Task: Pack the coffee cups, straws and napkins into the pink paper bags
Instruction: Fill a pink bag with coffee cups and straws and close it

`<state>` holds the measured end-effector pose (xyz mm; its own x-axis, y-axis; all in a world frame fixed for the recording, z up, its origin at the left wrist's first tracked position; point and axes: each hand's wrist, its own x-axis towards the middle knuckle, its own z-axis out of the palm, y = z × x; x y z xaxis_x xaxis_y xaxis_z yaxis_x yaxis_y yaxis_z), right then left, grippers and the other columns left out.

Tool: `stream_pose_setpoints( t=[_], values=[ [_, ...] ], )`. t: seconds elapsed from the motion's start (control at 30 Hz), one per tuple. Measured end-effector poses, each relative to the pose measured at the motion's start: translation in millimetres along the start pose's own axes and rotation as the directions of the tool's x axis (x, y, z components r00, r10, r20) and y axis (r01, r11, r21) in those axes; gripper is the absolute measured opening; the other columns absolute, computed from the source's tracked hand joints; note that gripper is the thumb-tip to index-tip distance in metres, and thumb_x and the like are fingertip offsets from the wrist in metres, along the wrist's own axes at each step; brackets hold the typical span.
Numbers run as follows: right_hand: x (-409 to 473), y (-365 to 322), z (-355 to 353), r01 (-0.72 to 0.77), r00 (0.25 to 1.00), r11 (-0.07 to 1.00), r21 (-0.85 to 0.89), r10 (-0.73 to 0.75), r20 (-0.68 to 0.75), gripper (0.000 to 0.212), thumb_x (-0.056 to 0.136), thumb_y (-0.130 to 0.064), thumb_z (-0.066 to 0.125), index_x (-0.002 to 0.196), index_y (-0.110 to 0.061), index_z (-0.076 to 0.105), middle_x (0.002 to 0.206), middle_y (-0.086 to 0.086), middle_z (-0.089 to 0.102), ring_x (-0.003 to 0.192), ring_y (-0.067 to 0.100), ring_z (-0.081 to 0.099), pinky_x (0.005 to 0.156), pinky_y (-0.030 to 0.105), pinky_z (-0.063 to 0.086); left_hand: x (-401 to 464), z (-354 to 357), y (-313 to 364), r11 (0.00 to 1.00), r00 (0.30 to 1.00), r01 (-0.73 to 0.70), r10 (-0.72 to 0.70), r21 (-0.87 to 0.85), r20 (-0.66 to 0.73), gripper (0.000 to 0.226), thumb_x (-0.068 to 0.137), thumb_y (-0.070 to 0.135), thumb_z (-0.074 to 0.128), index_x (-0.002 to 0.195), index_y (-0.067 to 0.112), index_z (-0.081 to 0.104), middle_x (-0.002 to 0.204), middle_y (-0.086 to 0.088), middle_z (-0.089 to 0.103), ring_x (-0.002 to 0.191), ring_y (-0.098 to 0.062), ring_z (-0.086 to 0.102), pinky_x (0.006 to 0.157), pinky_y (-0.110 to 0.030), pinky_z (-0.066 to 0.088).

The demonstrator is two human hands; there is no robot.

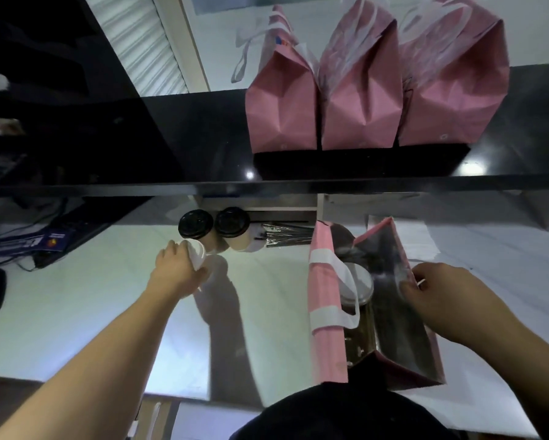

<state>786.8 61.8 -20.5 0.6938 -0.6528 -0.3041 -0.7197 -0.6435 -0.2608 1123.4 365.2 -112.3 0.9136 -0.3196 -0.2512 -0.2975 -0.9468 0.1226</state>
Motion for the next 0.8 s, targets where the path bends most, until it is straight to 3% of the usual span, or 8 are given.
stream_pose_setpoints(
  t=[0.17, 0.33, 0.47, 0.63, 0.73, 0.8],
  values=[
    [0.5, 0.9, 1.8, -0.022, 1.0, 1.0, -0.019, 0.022, -0.009, 0.039, 0.096, -0.05, 0.046, 0.088, -0.02, 0.071, 0.075, -0.001, 0.075, 0.061, 0.015, 0.069, 0.064, 0.041, 0.063, 2.4, 2.7, 2.0, 0.992, 0.998, 0.016, -0.024, -0.124, -0.064, 0.06, 0.091, 0.03, 0.069, 0.14, 0.004, 0.045, 0.138, -0.019, 0.049, 0.129, -0.045, 0.047, 0.101, -0.05, 0.045],
    [0.4, 0.9, 5.6, -0.02, 0.999, 1.0, -0.02, 0.02, -0.035, 0.038, 0.095, -0.049, 0.047, 0.087, -0.021, 0.071, 0.076, -0.005, 0.073, 0.062, 0.013, 0.068, 0.065, 0.041, 0.063, -9.1, 2.9, 1.5, 0.991, 0.995, 0.012, -0.025, -0.132, -0.097, 0.07, 0.086, 0.03, 0.077, 0.14, 0.001, 0.044, 0.132, -0.021, 0.049, 0.115, -0.045, 0.05, 0.094, -0.047, 0.044],
    [0.9, 3.8, 6.3, -0.003, 0.999, 1.0, -0.012, 0.003, -0.052, 0.038, 0.095, -0.052, 0.046, 0.085, -0.024, 0.07, 0.071, -0.004, 0.073, 0.056, 0.013, 0.068, 0.061, 0.039, 0.063, -32.2, -11.7, 0.8, 0.994, 0.994, -0.019, 0.008, -0.105, -0.107, 0.08, 0.08, 0.043, 0.079, 0.143, 0.009, 0.045, 0.136, -0.014, 0.047, 0.12, -0.04, 0.046, 0.092, -0.045, 0.046],
    [-0.7, 4.8, 4.4, 0.009, 0.999, 0.999, 0.035, -0.007, -0.04, 0.037, 0.095, -0.052, 0.048, 0.086, -0.024, 0.07, 0.073, -0.005, 0.073, 0.057, 0.013, 0.069, 0.061, 0.04, 0.063, -83.0, -56.2, 15.3, 0.951, 0.939, -0.246, 0.186, -0.187, -0.289, 0.086, 0.076, 0.041, 0.082, 0.15, 0.019, 0.044, 0.144, -0.005, 0.044, 0.13, -0.035, 0.046, 0.098, -0.045, 0.046],
    [-2.6, 5.7, 3.3, 0.011, 0.999, 0.998, 0.067, -0.008, -0.043, 0.037, 0.095, -0.052, 0.048, 0.086, -0.024, 0.07, 0.074, -0.005, 0.073, 0.061, 0.012, 0.068, 0.063, 0.04, 0.063, -119.9, -94.1, 46.6, 0.855, 0.838, -0.463, 0.335, -0.236, -0.431, 0.086, 0.074, 0.042, 0.085, 0.148, 0.029, 0.044, 0.142, 0.008, 0.041, 0.123, -0.023, 0.053, 0.096, -0.041, 0.052],
    [-4.1, 6.9, 2.7, 0.02, 0.999, 0.997, 0.08, -0.016, -0.042, 0.036, 0.095, -0.052, 0.048, 0.086, -0.025, 0.07, 0.074, -0.006, 0.073, 0.062, 0.011, 0.067, 0.062, 0.038, 0.062, -146.3, -119.5, 79.5, 0.757, 0.76, -0.599, 0.434, -0.261, -0.483, 0.085, 0.073, 0.054, 0.081, 0.148, 0.037, 0.042, 0.141, 0.016, 0.039, 0.119, -0.013, 0.054, 0.089, -0.028, 0.051]
  ],
)
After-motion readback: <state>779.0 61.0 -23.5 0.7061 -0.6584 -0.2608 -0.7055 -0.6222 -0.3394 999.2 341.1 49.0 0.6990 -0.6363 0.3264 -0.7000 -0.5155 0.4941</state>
